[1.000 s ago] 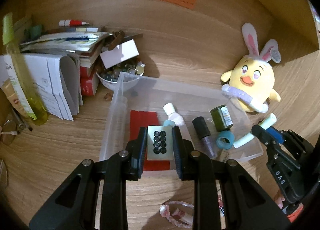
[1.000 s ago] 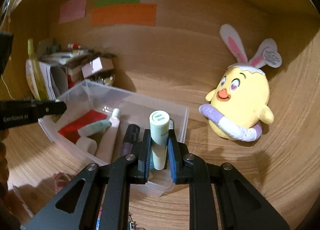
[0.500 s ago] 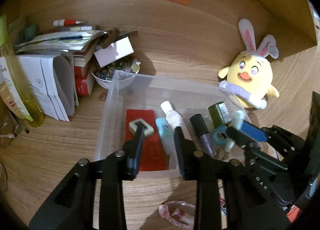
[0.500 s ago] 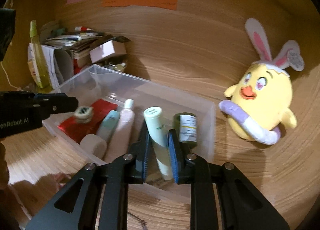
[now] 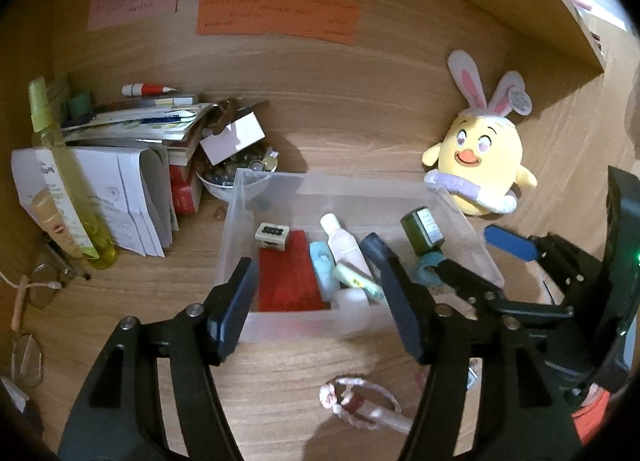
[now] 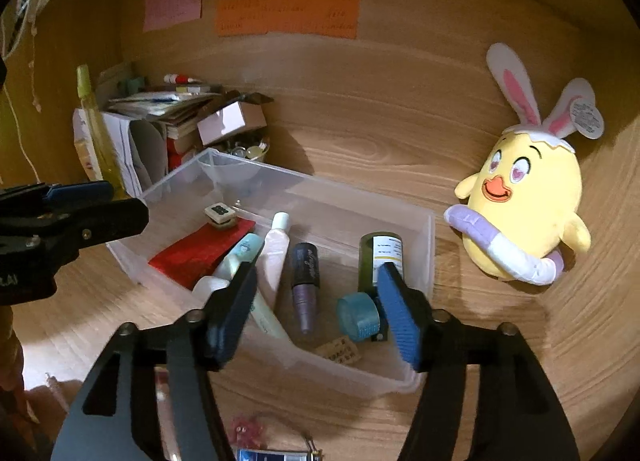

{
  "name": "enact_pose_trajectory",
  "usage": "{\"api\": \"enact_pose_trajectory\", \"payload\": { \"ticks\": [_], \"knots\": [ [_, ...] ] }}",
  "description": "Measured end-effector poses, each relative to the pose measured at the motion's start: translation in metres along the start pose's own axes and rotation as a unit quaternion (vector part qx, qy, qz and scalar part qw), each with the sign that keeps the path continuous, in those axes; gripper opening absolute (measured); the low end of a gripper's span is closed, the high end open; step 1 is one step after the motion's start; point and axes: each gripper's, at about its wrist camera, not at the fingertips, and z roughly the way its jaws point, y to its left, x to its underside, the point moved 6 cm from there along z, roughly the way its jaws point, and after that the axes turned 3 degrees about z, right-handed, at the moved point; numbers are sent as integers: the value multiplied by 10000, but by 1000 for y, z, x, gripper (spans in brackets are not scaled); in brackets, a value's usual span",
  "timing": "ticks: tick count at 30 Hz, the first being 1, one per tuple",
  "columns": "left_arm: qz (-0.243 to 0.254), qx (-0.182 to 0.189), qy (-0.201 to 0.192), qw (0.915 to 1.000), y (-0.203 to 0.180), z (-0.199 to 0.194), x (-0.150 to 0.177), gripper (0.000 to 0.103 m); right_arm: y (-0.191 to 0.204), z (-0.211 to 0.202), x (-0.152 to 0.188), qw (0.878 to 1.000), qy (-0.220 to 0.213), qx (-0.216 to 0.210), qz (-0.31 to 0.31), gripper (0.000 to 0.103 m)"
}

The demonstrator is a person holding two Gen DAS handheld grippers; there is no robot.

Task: Organize objects
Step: 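Lower the block and marker into the box and open both grippers, then grasp the small brown bead with the left gripper while the right grasps the blue card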

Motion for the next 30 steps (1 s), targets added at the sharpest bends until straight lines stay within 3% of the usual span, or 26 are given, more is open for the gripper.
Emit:
{"api": "enact_pose_trajectory", "payload": {
  "ticks": [5,8,18,30],
  "knots": [
    [159,-90,68,9998,-3,-10,14,67,-7,-18,7,9999,-59,-46,121,79],
    [197,-152,101,9996,-2,-15,23,73,-13,-27,15,9997,-22,-101,219,80],
    [224,-252,456,9984,3,-19,61,73,-18,-44,51,9991,224,-100,331,80],
    [201,-166,1080,9938,8,-12,112,73,-10,-37,100,9953,807,-228,481,80]
  ]
}}
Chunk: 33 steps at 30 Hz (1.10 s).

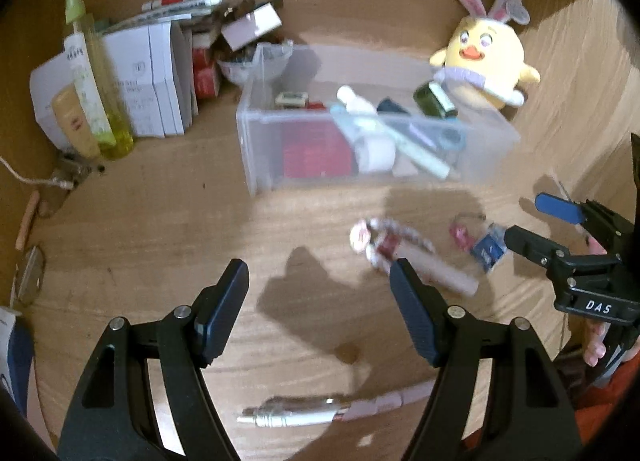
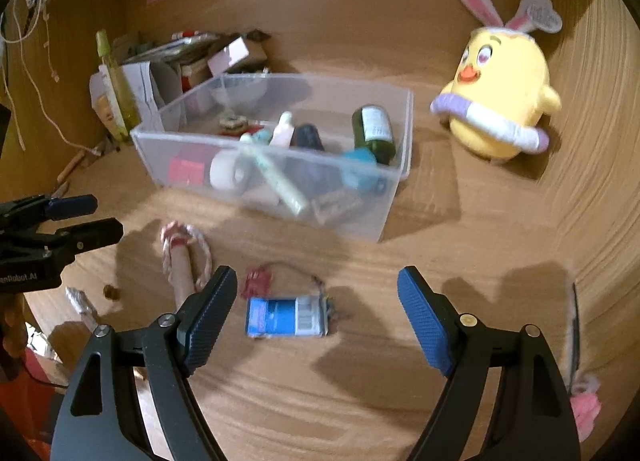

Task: Organize objects
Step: 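Grasp the small brown bead with the left gripper while the right grasps the blue card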

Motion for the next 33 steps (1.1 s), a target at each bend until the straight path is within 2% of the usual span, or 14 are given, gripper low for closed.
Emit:
{"api": "enact_pose_trajectory", "payload": {
  "ticks": [6,10,15,19,24,26,28,31,33],
  "knots": [
    [41,84,212,9997,-1,4,21,73,5,9,17,9997,249,-18,11,80],
    [53,269,357,9990,-3,5,33,61,7,14,23,9993,369,-68,95,80],
    [62,342,368,9987,-4,1,41,57,11,18,28,9982,511,-223,200,79],
    [14,441,360,9984,-2,-1,43,54,16,19,32,9984,523,-170,128,68],
    [15,496,344,9982,-3,-1,42,40,22,22,32,9989,457,-68,-20,60],
    [58,503,335,9982,-5,-1,43,30,23,23,31,9991,412,15,-92,49],
    [100,512,333,9981,-7,-1,43,24,25,24,30,9991,377,58,-171,46],
    [131,540,322,9979,-9,-2,45,12,26,25,29,9992,337,58,-197,45],
    [125,540,320,9979,-9,-2,45,10,26,24,29,9993,316,72,-205,45]
  ]
}}
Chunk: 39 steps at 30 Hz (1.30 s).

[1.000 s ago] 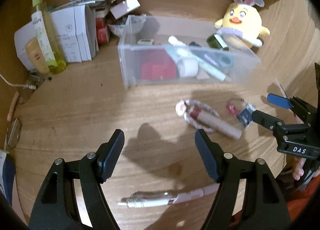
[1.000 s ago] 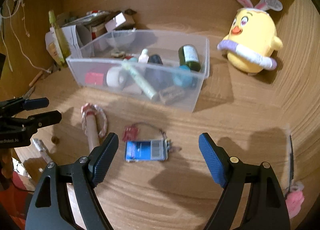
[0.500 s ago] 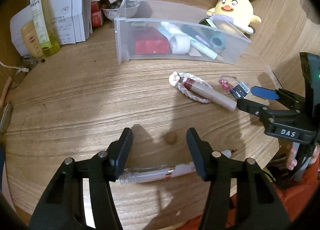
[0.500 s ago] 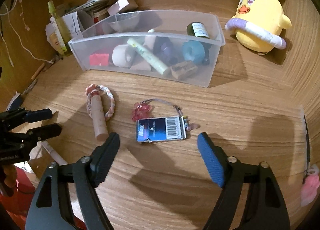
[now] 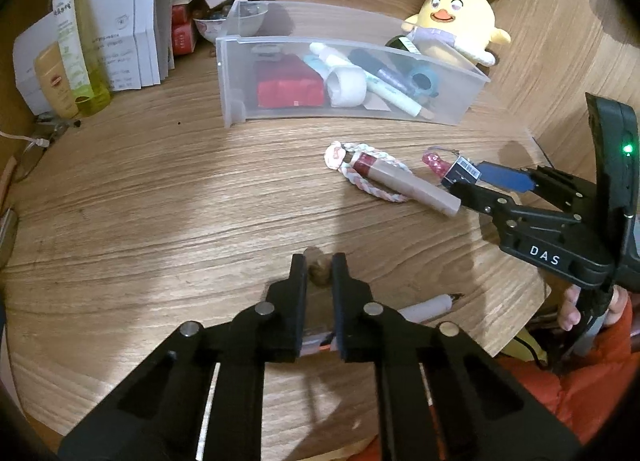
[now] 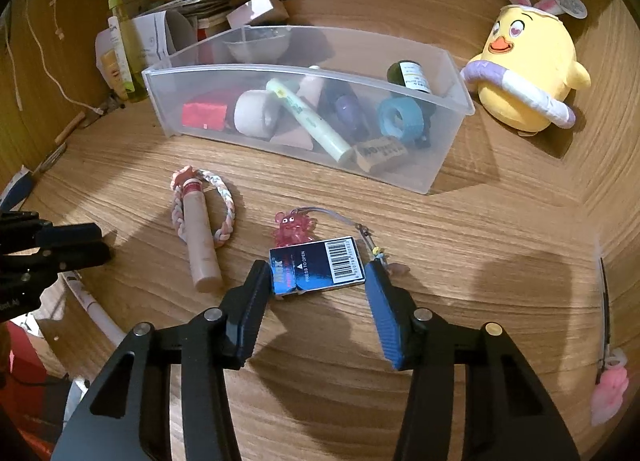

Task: Organize objects
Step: 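Grasp the small brown bead with the left gripper while the right grasps the blue card, then carry the brown bead and blue card over the clear box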

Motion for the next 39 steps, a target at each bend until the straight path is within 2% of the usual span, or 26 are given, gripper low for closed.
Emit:
{"api": "enact_pose_trajectory", "payload": {
  "ticks": [7,18,28,39],
  "knots": [
    [-66,-56,-72,9999,2,-2,-4,10,-1,-11,-3,9998,-199,-39,24,45],
    [-142,-163,-429,9988,3,-18,-24,10,-8,-34,-20,9984,-563,-71,90,45],
    [-66,-297,-751,9967,-2,-30,-55,10,-14,-53,-45,9953,-962,-43,-50,45],
    [-5,-162,-1187,9928,-21,-33,-95,10,-14,-62,-72,9915,-1273,-156,-205,45]
  ]
}}
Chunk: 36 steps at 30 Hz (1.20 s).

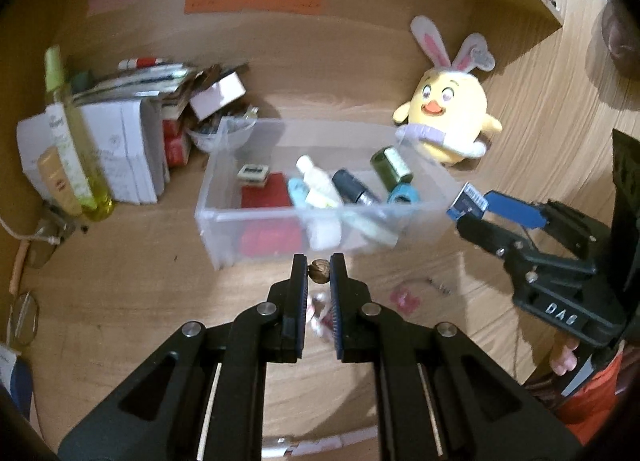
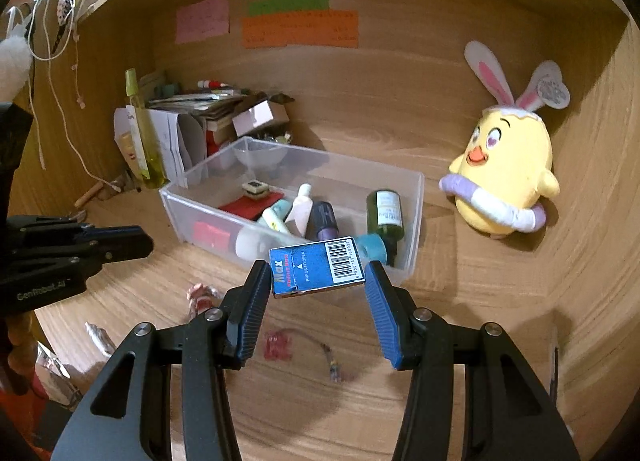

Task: Organize objects
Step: 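Carry the brown bead and blue card over the clear box, then lower the bead and card into the box and open both grippers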

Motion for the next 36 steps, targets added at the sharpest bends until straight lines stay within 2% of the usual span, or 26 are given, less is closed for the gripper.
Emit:
{"api": "enact_pose_trajectory", "payload": {
  "ticks": [8,21,36],
  "knots": [
    [7,182,-196,9996,-12,8,-27,10,-7,9,-17,9999,-92,42,-28,45],
    [-15,56,-127,9999,-9,39,-50,10,-12,22,-48,9995,-299,-59,-22,45],
    [-223,-205,179,9994,18,79,-48,10,-23,85,-40,9990,252,-148,333,45]
  ]
}}
